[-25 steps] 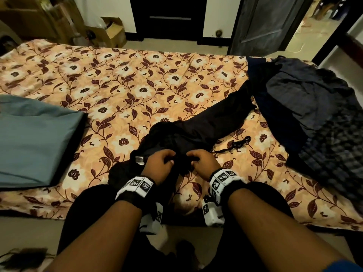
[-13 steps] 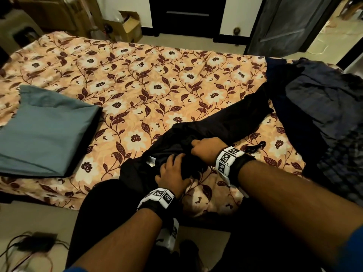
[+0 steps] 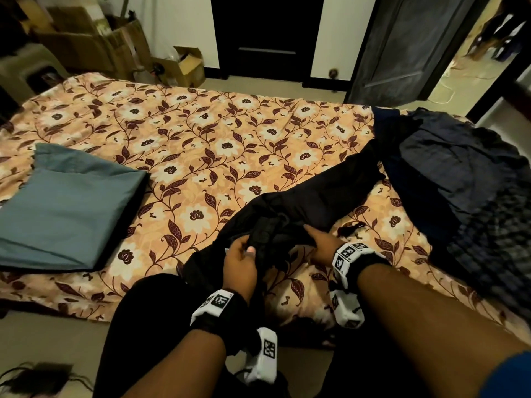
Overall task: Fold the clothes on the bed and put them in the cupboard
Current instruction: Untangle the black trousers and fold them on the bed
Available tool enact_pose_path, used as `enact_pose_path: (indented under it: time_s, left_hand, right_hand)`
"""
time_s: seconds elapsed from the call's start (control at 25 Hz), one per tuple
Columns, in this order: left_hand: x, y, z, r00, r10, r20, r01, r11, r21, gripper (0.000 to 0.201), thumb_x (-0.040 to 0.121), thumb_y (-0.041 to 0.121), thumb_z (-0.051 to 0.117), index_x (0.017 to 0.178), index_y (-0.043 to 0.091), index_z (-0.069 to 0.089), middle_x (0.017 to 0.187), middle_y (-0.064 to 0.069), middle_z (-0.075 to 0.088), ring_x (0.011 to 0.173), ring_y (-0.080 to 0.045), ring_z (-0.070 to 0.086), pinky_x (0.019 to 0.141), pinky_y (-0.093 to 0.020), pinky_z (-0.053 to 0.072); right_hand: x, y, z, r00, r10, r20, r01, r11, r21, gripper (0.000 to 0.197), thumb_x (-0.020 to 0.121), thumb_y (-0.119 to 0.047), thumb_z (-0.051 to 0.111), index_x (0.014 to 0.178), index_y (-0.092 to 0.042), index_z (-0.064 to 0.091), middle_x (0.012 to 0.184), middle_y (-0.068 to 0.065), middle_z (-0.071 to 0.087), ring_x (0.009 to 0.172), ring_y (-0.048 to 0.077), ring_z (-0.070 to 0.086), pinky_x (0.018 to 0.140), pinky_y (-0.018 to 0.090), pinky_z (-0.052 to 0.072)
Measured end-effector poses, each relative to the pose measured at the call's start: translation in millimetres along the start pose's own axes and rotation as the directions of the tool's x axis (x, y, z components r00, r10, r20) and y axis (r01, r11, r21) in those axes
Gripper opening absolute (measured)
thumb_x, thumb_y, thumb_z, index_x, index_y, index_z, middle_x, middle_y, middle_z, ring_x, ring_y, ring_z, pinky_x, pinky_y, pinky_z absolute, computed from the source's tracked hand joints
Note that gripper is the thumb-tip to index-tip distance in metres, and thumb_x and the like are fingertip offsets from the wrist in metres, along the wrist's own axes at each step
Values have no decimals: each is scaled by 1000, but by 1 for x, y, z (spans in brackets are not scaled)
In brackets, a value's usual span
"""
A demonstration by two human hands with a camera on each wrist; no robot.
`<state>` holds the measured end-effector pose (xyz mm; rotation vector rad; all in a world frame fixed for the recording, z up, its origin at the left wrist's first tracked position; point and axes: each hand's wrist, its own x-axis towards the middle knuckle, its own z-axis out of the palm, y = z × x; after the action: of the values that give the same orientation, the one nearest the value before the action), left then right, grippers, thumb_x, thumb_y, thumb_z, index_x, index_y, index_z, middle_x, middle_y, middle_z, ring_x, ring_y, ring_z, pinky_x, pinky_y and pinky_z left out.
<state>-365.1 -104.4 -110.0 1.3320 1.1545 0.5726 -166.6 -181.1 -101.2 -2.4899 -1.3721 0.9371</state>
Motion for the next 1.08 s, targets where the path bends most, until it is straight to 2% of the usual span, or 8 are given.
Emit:
enact_pose_path:
  time_s: [0.12, 0.24, 0.4, 0.56, 0.72, 0.84, 0.92, 1.08]
  left_hand:
    - [2, -7, -9, 993, -50, 108, 26, 977, 213, 37, 79, 50, 68, 97, 18, 66, 100, -1, 67, 95, -20, 64, 93, -43, 52]
    - [2, -6, -12, 991, -8, 134, -67, 837, 543, 35, 75, 38, 77, 103, 24, 60, 103, 5, 55, 92, -15, 55, 84, -27, 45]
    - [4, -2, -10, 998, 20, -57, 1, 939, 344, 11, 85, 23, 72, 80, 23, 62, 86, 3, 66, 88, -20, 64, 76, -28, 47]
    - [-6, 23, -14, 962, 92, -258, -35, 975, 219, 8, 90, 23, 68, 82, 20, 69, 78, 7, 64, 77, -10, 57, 75, -23, 39]
    - [9, 21, -26, 940, 11, -342, -22, 999, -29, 12, 95, 19, 60, 91, 10, 66, 84, -3, 64, 81, -18, 56, 79, -29, 44]
    - [21, 5, -27, 960, -244, -138, 209, 950, -230, 11, 97, 16, 49, 98, 9, 58, 87, -14, 57, 81, -24, 54, 76, -38, 46]
    - [16, -2, -14, 982, -187, 22, 188, 982, -31, 7, 95, 19, 56, 95, 12, 57, 89, -10, 59, 87, -26, 58, 81, -39, 48]
    - [-13, -7, 23, 862, -234, 450, 35, 913, 407, 39, 80, 53, 71, 97, 19, 66, 100, -3, 69, 97, -22, 65, 85, -31, 50]
  right_hand:
    - [4, 18, 26, 990, 127, 69, -112, 976, -184, 72, 88, -17, 59, 150, -17, 21, 137, 20, 47, 119, 36, 53, 97, 39, 45]
    - [8, 32, 31, 989, 145, 28, -132, 953, -272, 48, 87, -21, 58, 132, -19, 41, 123, 19, 58, 108, 35, 60, 89, 38, 50]
    - [2, 4, 31, 966, 109, 234, -89, 991, -95, 18, 82, -21, 69, 99, -18, 62, 107, 7, 67, 88, 20, 63, 63, 21, 46]
    - [2, -19, 69, 978, 18, 210, -8, 999, -46, 73, 75, -25, 75, 137, -15, 38, 125, 14, 57, 112, 32, 58, 89, 36, 50]
    - [-2, -15, 72, 988, 96, 121, -72, 979, -193, 38, 89, -20, 56, 126, -12, 50, 115, 16, 63, 102, 34, 61, 78, 36, 49]
    - [-15, 4, 6, 938, 299, -175, -330, 926, -183, 16, 93, -13, 49, 106, -10, 57, 110, 13, 63, 100, 32, 62, 79, 35, 49]
    - [-25, 10, -49, 883, 292, -367, -368, 917, -155, 13, 92, -12, 48, 101, -11, 58, 107, 14, 62, 96, 33, 62, 80, 38, 52]
    - [-37, -40, -106, 828, -176, -532, 124, 983, -133, 11, 86, -5, 61, 97, -7, 62, 105, 7, 52, 94, 22, 54, 79, 32, 46]
